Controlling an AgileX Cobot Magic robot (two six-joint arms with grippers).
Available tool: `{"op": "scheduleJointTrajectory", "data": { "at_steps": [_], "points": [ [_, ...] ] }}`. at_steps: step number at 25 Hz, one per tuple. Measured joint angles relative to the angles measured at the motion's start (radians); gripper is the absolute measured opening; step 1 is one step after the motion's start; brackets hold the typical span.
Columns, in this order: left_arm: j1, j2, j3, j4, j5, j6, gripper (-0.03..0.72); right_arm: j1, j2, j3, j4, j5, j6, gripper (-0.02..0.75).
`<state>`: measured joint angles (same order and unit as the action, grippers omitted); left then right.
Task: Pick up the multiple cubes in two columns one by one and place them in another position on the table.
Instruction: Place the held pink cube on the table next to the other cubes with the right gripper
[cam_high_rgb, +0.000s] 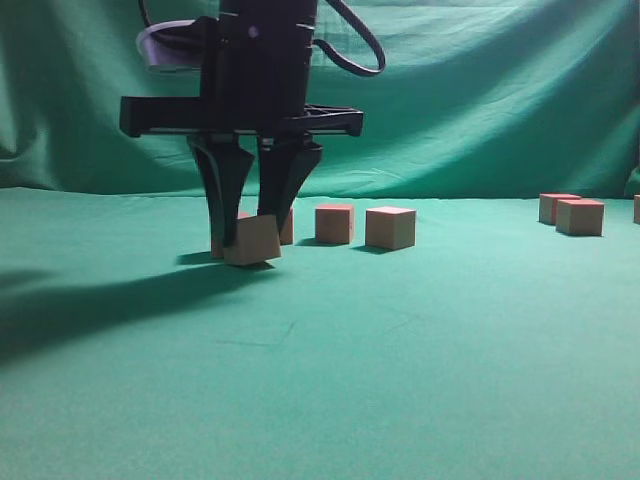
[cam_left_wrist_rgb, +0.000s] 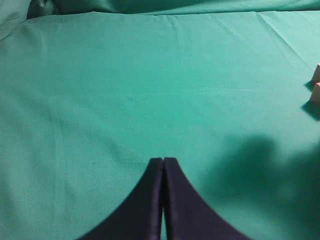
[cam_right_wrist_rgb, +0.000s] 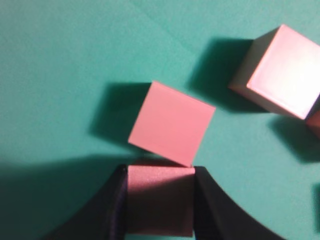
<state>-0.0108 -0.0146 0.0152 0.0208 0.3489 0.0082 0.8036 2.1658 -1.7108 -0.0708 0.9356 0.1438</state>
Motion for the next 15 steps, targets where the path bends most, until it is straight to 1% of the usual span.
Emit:
{"op": "scheduleJointTrajectory", "data": {
  "at_steps": [15],
  "points": [
    [0.000,0.000,0.000,0.000,0.000,0.000,0.000,0.000,0.000,0.000,-0.004,-0.008,0.000,0.265]
  ]
}}
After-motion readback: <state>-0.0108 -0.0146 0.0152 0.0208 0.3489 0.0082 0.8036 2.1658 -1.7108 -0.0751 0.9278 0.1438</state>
